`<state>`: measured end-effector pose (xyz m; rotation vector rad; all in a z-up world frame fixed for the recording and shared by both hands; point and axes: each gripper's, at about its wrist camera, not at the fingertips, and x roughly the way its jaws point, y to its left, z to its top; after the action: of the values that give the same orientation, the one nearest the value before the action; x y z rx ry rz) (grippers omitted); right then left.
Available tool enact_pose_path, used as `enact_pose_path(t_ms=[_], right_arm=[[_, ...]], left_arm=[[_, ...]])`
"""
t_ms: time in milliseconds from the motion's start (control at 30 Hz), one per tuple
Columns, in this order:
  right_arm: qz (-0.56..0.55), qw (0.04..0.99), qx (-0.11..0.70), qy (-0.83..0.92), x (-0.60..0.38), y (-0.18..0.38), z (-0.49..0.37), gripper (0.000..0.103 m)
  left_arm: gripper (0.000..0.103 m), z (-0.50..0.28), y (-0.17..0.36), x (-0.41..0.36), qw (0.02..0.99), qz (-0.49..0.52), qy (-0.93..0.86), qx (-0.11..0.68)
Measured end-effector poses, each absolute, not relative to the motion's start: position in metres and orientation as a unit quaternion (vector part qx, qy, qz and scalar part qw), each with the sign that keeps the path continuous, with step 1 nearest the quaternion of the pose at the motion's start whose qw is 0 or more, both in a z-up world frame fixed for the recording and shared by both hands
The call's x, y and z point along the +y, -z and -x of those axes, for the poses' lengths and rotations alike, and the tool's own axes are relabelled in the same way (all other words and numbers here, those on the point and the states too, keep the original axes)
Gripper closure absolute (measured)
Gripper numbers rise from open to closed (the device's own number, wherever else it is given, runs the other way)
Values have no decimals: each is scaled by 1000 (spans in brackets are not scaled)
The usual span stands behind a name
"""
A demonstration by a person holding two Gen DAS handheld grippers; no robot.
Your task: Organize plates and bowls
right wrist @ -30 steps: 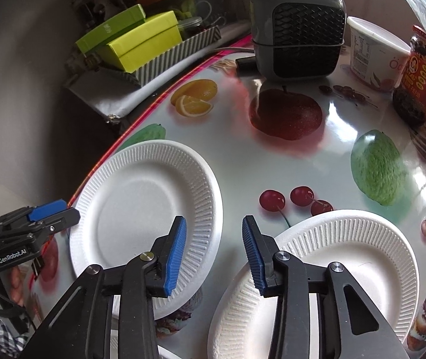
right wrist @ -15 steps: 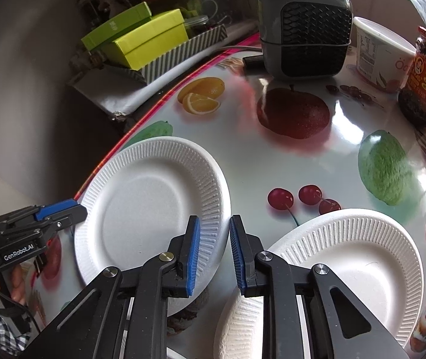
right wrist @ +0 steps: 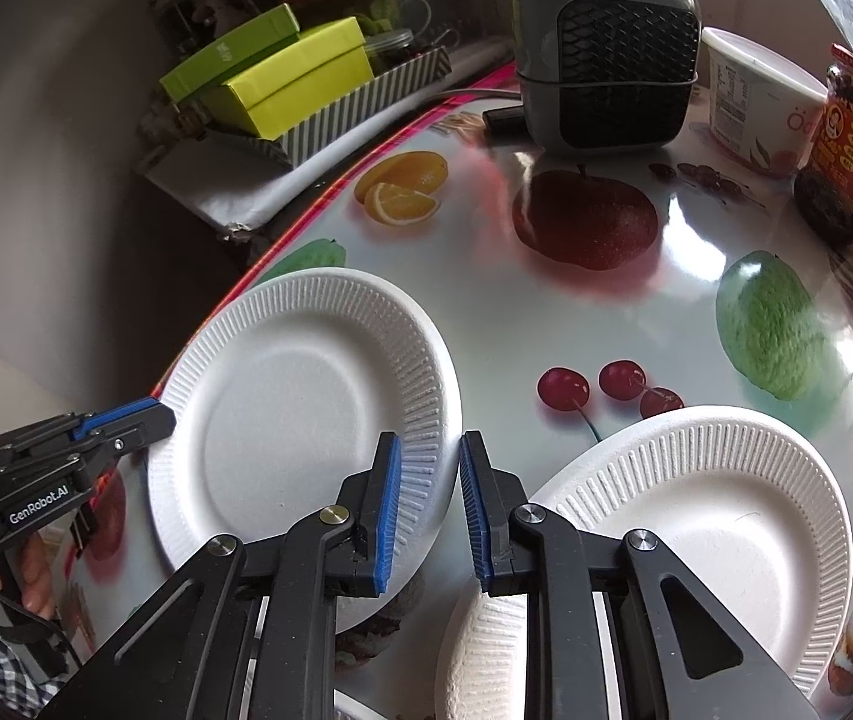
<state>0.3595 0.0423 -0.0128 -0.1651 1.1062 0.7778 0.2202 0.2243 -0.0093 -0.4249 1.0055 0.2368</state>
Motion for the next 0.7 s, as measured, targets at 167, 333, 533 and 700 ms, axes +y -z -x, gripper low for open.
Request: enact_pose_path(t_ms=[167, 333, 533, 700], right_arm=[[74, 777, 513, -359, 41, 12, -359, 84], [68, 779, 511, -358, 39, 7, -355, 84], [62, 783, 503, -359, 33, -8, -349, 84], [53, 788, 496, -360, 25, -23, -340, 84]], left_arm=[[86, -218, 6, 224, 850, 201, -111, 475], [86, -215, 1, 224, 852, 199, -110, 472], [86, -209, -8, 221, 856, 196, -108, 466], [86, -201, -19, 218, 861, 196, -100, 459]])
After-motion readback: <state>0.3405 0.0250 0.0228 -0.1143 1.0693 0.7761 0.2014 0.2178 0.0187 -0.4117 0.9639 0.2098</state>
